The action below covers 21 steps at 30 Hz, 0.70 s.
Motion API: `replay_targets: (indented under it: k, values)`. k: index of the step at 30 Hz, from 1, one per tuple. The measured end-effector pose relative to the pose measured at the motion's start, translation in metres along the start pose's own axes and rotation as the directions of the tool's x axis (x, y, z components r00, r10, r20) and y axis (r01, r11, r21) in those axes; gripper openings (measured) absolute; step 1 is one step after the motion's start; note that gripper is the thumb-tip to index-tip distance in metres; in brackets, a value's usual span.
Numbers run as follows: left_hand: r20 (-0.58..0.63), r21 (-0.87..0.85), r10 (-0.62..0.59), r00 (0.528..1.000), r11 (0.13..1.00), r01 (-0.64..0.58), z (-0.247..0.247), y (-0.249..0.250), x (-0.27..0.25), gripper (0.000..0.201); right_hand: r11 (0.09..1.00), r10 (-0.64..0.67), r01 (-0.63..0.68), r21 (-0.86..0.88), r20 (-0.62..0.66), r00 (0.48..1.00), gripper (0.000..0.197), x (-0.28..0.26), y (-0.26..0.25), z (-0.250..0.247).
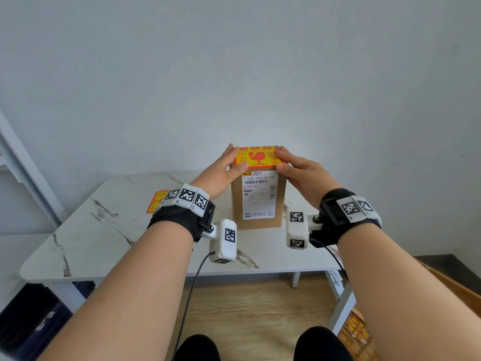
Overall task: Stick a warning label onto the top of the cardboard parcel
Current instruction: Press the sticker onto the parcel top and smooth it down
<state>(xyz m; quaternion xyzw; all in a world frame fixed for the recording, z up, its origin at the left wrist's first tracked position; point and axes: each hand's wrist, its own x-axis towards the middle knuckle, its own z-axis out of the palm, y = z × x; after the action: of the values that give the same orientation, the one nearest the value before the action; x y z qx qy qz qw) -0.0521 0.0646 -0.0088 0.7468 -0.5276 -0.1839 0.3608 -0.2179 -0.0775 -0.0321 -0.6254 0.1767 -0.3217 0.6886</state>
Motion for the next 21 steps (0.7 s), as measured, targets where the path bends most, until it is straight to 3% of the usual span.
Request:
replay_targets:
  k: [4, 8, 11, 14, 18, 21]
  values:
    - [-0.108, -0.003, -0.006, 0.994, 1.000, 0.005, 0.001, 0.006, 0.001, 0.061, 0.999, 0.044, -0.044, -0.013, 0.000, 0.999, 0.040, 0.003, -0.006, -0.005]
    - [-0.254, 0.006, -0.013, 0.967, 1.000, 0.015, 0.001, 0.017, 0.008, 0.044, 0.975, -0.047, 0.007, -0.220, -0.179, 0.983, 0.029, 0.004, -0.019, 0.007]
    - [-0.271, -0.089, -0.139, 0.953, 0.989, 0.119, 0.007, 0.020, 0.010, 0.061, 0.909, -0.097, 0.001, -0.418, -0.208, 0.973, 0.042, 0.006, -0.022, 0.022]
    - [-0.174, -0.192, -0.228, 0.958, 0.962, 0.194, 0.012, 0.021, 0.005, 0.075, 0.912, -0.054, -0.030, -0.409, -0.191, 0.980, 0.055, 0.009, -0.019, 0.031]
    - [-0.268, -0.246, -0.140, 0.953, 0.966, 0.073, 0.016, 0.017, -0.001, 0.080, 0.899, -0.168, 0.058, -0.434, -0.220, 0.961, 0.058, 0.007, -0.018, 0.037]
    - [-0.284, -0.165, -0.060, 0.957, 0.986, 0.012, 0.022, 0.012, -0.007, 0.085, 0.850, -0.266, 0.106, -0.517, -0.246, 0.932, 0.053, -0.001, -0.011, 0.039]
